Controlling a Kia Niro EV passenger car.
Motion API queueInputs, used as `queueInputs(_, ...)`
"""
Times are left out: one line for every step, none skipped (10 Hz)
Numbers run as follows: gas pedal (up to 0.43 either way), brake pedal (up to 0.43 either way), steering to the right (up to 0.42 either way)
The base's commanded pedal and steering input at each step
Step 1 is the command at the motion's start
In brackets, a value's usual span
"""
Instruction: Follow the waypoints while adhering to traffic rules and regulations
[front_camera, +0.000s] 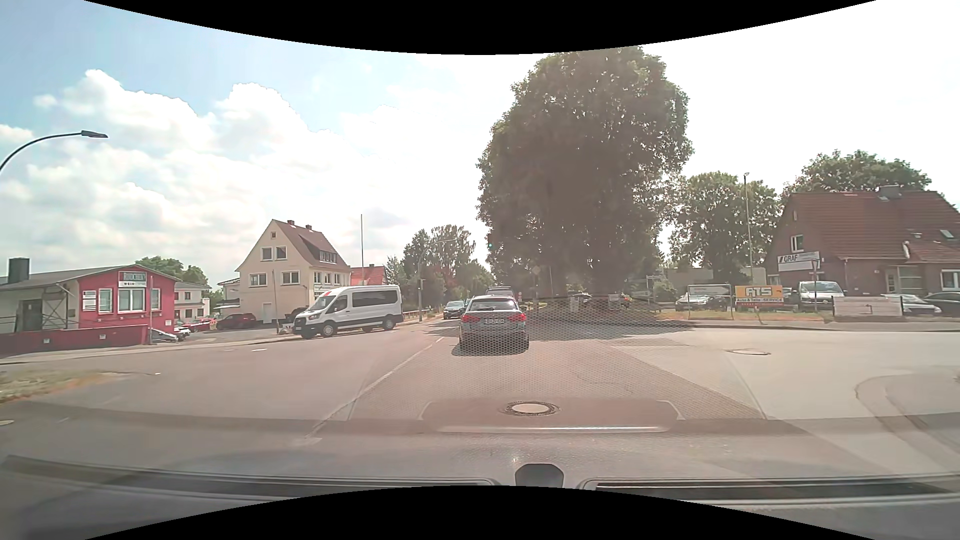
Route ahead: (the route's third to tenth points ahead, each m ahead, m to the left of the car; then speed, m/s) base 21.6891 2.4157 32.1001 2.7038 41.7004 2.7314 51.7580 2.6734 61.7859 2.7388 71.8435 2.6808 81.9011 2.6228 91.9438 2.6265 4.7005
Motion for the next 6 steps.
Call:
queueInputs(0.398, 0.0, -0.008)
queueInputs(0.398, 0.0, -0.008)
queueInputs(0.398, 0.0, -0.008)
queueInputs(0.398, 0.0, -0.007)
queueInputs(0.398, 0.0, -0.008)
queueInputs(0.35, 0.0, -0.008)
